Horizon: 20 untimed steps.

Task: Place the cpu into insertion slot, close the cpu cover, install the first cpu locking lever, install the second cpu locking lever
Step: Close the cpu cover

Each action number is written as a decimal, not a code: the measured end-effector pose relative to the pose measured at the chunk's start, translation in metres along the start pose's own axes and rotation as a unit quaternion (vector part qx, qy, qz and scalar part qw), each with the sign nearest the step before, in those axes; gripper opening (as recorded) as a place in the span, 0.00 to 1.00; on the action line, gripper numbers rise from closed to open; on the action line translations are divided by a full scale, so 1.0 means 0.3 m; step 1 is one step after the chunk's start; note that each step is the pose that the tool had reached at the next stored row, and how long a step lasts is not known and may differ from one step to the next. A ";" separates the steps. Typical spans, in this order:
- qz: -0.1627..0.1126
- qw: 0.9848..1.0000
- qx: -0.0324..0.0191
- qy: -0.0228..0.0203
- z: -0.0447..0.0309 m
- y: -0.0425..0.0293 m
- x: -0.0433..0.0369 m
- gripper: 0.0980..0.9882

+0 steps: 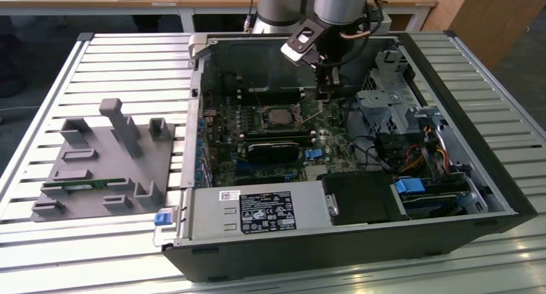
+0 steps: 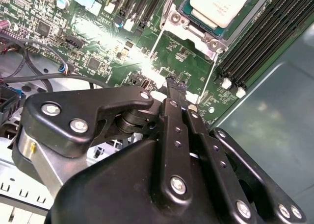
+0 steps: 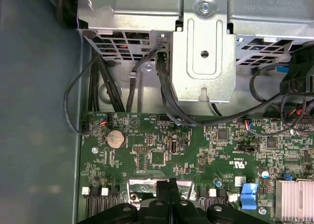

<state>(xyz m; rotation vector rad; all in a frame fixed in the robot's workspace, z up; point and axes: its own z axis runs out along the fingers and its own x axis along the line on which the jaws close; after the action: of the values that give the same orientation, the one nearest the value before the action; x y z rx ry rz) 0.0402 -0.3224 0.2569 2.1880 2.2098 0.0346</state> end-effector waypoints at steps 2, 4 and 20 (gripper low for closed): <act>0.000 1.000 0.000 0.000 0.000 0.004 0.000 0.01; 0.000 1.000 0.000 0.000 0.000 0.007 0.000 0.01; -0.001 1.000 0.005 0.000 0.008 0.057 0.004 0.01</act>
<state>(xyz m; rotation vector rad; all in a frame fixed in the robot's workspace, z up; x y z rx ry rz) 0.0573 -0.3211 0.2551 2.1913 2.2172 0.0229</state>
